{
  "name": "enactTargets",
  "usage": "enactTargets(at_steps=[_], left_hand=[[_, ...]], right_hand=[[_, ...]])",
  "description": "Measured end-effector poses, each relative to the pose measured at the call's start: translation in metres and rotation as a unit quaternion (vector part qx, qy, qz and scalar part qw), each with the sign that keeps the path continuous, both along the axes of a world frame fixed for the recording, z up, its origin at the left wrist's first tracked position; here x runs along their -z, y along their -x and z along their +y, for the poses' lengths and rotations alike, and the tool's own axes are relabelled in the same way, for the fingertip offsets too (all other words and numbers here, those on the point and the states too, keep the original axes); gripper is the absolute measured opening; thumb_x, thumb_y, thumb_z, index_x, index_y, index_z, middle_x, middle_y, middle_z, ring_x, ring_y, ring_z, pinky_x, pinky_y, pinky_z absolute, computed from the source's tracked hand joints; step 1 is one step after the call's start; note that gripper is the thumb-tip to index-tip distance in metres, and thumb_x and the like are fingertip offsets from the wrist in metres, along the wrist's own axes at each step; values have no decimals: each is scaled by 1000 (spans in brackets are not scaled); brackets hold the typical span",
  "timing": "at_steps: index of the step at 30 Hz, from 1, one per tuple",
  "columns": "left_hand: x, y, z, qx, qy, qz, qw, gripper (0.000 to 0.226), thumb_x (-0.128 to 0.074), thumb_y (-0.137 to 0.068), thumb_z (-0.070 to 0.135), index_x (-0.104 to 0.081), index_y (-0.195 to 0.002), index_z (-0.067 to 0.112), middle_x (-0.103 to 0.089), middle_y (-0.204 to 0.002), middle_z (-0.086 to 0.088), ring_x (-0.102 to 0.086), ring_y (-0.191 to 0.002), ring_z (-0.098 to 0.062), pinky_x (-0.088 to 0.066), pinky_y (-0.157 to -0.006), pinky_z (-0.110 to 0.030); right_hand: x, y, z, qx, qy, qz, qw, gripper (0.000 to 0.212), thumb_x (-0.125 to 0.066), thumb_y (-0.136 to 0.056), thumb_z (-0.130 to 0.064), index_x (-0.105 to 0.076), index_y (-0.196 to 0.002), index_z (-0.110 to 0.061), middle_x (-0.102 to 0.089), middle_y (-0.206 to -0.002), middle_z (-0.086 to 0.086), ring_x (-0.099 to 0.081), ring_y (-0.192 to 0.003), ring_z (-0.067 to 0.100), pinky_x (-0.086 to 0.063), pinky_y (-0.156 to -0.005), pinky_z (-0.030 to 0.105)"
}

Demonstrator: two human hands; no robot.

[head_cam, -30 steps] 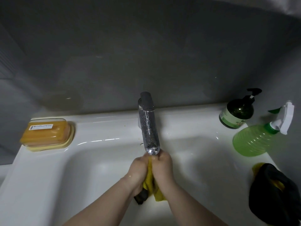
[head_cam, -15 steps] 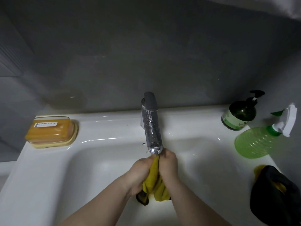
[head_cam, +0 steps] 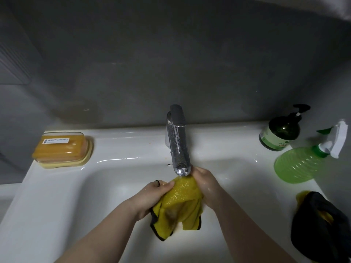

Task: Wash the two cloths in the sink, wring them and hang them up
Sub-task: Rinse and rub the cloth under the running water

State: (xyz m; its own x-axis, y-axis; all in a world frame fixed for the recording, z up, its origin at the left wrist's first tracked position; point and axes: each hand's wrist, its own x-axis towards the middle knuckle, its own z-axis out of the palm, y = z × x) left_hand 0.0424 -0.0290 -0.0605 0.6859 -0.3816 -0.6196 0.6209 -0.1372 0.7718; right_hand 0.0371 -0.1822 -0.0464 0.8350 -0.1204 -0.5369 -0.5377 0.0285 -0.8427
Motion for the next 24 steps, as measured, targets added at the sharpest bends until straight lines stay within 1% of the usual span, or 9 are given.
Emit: enactTargets(at_steps=[2,6,9,11,15,17,20,22,24], left_hand=[[1,-2,6,32,25,12,999,21,-55,-87,27,-59,-78,9,-66,-74,-7,-64,-65,-15,-53,-63,-22],[-1,-8,17,63,61,-2,996,10,-73,-69,11,-64,-72,7,-71,-63,-3,-67,-58,-13,-54,-57,-21],[1,-13,21,-68,122,-11,990,12,-63,-72,4,-66,-83,3,-73,-68,-7,-70,-62,-17,-57,-58,-23],[-2,-10,12,-126,149,-11,981,15,-54,-80,9,-65,-90,3,-72,-74,-9,-69,-65,-19,-58,-61,-25],[-8,2,-26,-159,85,-18,983,36,-39,-96,30,-63,-80,9,-70,-65,-5,-67,-57,-14,-53,-50,-19],[-12,10,-40,-162,41,-22,986,45,-36,-95,38,-65,-72,14,-70,-57,-1,-67,-54,-13,-51,-49,-19],[-16,9,-43,-164,-23,-60,984,41,-41,-94,32,-62,-65,11,-64,-64,-8,-60,-59,-19,-49,-55,-24],[-19,2,-36,-189,-21,-64,980,43,-39,-95,31,-61,-66,9,-62,-66,-9,-58,-63,-20,-47,-59,-26],[-20,0,-34,-171,-40,-80,981,43,-38,-97,28,-60,-64,8,-60,-65,-8,-55,-63,-20,-45,-60,-25]], right_hand=[[-1,0,-9,32,9,-20,999,35,-50,-90,-31,-63,-82,0,-59,-84,33,-58,-79,30,-50,-81,43],[0,0,-22,78,12,-14,997,37,-50,-89,-35,-52,-60,-12,-52,-66,13,-53,-72,27,-44,-76,39],[2,3,-27,99,-18,14,995,35,-50,-89,-37,-55,-67,-10,-55,-71,14,-56,-73,28,-48,-76,41],[2,9,-20,76,-2,6,997,31,-52,-88,-32,-55,-65,-10,-53,-67,12,-55,-65,24,-47,-66,33],[8,17,27,7,117,-35,992,24,-57,-85,-22,-58,-65,-10,-51,-52,-1,-48,-49,6,-37,-47,15],[9,15,40,41,137,-44,989,36,-53,-88,-21,-49,-53,-15,-49,-49,-4,-49,-51,9,-36,-47,19],[9,11,48,124,158,-45,979,43,-49,-90,-18,-41,-48,-20,-49,-53,2,-49,-64,20,-38,-59,28],[6,17,60,74,184,-73,978,42,-46,-90,-23,-44,-48,-19,-54,-56,6,-53,-63,23,-42,-62,33],[6,18,62,57,202,-73,975,36,-45,-91,-26,-59,-61,-13,-65,-69,16,-58,-70,28,-43,-64,33]])
